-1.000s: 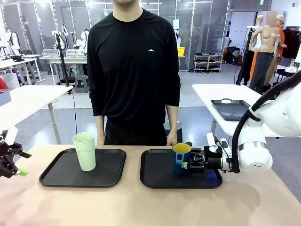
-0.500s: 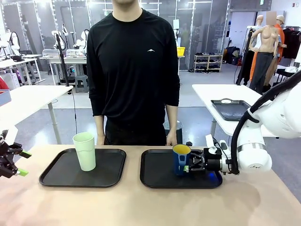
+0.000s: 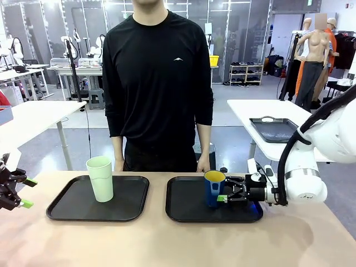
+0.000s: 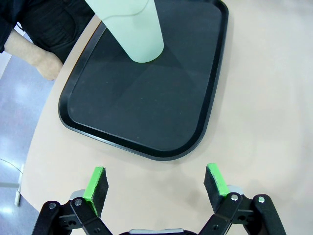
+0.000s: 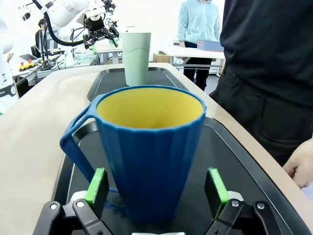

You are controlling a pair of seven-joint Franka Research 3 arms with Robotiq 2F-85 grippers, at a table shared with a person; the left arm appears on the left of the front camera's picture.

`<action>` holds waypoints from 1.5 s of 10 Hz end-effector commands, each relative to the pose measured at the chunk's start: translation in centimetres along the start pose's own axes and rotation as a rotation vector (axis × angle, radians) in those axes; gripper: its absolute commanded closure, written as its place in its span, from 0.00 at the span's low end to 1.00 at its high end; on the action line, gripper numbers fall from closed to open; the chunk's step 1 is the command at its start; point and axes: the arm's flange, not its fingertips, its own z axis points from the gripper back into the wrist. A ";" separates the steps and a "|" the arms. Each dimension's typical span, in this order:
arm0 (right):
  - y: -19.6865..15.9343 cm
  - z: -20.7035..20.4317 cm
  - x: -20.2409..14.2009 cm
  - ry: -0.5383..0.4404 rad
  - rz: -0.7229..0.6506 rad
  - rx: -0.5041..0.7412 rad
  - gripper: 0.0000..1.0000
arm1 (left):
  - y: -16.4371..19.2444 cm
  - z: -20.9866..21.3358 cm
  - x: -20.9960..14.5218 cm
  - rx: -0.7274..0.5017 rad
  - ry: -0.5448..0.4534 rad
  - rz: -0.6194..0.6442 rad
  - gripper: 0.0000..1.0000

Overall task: Sort and store the cups by type.
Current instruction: Pick up the Handle plastic cup and place it into the empty Flat Tray.

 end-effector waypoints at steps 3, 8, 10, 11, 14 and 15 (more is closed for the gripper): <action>0.5 3.0 0.7 0.019 -0.036 -0.042 0.00 | 0.1 0.1 0.1 0.003 -0.024 -0.003 0.00; 1.4 7.1 1.7 0.079 -0.057 -0.097 0.00 | 0.1 0.1 0.1 0.003 -0.024 -0.003 0.00; 1.3 7.2 2.1 0.087 -0.074 -0.100 0.00 | 0.1 0.1 0.1 0.003 -0.024 -0.003 0.00; 0.9 7.2 1.1 0.053 -0.034 -0.099 0.00 | 0.1 0.1 0.1 0.003 -0.024 -0.003 0.00; 0.9 7.2 1.1 0.053 -0.034 -0.099 0.00 | 0.1 0.1 0.1 0.003 -0.024 -0.003 0.00; 0.9 7.2 1.1 0.053 -0.034 -0.099 0.00 | 0.1 0.1 0.1 0.003 -0.024 -0.003 0.00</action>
